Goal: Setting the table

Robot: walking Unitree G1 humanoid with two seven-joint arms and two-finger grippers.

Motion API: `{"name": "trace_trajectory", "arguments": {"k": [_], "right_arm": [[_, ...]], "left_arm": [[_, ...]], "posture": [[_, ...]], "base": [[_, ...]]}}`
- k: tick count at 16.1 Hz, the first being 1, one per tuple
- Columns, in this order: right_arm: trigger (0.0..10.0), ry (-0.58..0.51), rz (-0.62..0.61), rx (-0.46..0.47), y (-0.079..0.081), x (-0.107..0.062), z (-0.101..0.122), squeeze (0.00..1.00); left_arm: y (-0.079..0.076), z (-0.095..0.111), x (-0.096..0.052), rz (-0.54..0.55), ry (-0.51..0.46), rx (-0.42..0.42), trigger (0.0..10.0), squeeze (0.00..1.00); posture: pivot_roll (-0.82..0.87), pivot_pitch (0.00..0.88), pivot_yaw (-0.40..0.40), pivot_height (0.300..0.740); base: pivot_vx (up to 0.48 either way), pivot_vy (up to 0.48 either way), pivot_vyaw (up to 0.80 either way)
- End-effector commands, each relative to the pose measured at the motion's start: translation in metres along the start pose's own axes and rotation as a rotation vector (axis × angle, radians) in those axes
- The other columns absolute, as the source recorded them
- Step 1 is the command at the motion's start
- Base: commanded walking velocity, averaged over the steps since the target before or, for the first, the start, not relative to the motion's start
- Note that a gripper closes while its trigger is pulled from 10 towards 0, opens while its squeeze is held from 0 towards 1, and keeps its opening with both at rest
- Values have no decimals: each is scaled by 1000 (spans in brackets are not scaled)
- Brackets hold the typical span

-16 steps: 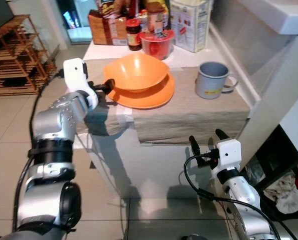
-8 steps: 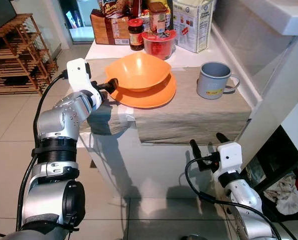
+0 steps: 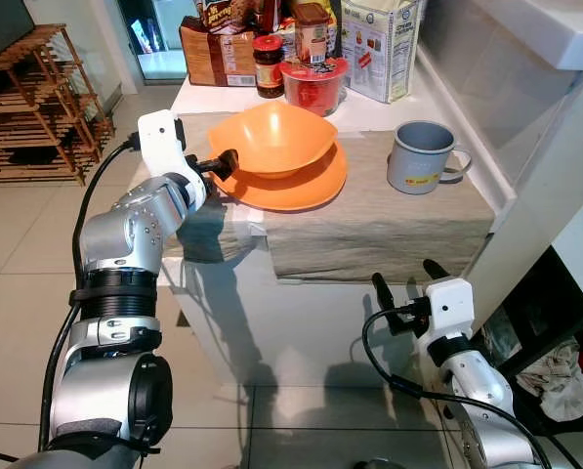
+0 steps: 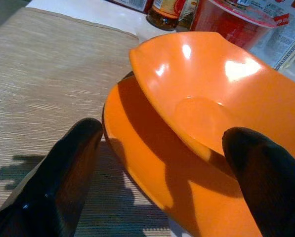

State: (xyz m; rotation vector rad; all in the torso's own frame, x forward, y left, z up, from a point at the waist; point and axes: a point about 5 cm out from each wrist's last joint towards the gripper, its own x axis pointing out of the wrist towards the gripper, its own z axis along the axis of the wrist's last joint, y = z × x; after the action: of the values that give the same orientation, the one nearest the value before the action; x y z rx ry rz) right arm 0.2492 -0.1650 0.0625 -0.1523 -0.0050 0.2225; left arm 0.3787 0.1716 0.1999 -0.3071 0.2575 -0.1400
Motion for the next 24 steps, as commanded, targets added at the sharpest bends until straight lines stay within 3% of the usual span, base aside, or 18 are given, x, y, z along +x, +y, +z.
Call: {"name": "trace_trajectory", "arguments": {"k": [1, 4, 11, 21, 22, 23, 24], "right_arm": [[10000, -5, 15, -10, 1, 0, 1, 0], [10000, -4, 16, -9, 2, 0, 1, 0], [10000, -9, 12, -9, 3, -1, 4, 0], [10000, -7, 13, -15, 1, -4, 6, 0], [10000, -6, 13, -15, 1, -4, 6, 0], [10000, -4, 12, -16, 1, -4, 5, 0], [10000, -1, 11, -15, 0, -4, 4, 0]], "left_arm": [[-9, 11, 0, -26, -29, -26, 10000, 0], [-14, 9, 4, -45, -24, -83, 10000, 0], [-18, 6, 13, -32, -12, -53, 10000, 0], [-37, -7, 27, -58, 35, -124, 10000, 0], [-36, -8, 28, -55, 38, -126, 4196, 0], [-36, -8, 28, -58, 31, -140, 0, 0], [-33, -10, 28, -36, 42, -141, 0, 0]], "posture": [[-137, 0, 62, 736], [-140, 0, 62, 736], [-145, 0, 64, 736], [-161, 0, 62, 736], [-161, 0, 62, 736], [-161, 0, 62, 736], [-161, 0, 61, 736]], "base": [[0, 0, 0], [0, 0, 0], [0, 0, 0], [0, 0, 0], [0, 0, 0], [0, 0, 0], [0, 0, 0]]}}
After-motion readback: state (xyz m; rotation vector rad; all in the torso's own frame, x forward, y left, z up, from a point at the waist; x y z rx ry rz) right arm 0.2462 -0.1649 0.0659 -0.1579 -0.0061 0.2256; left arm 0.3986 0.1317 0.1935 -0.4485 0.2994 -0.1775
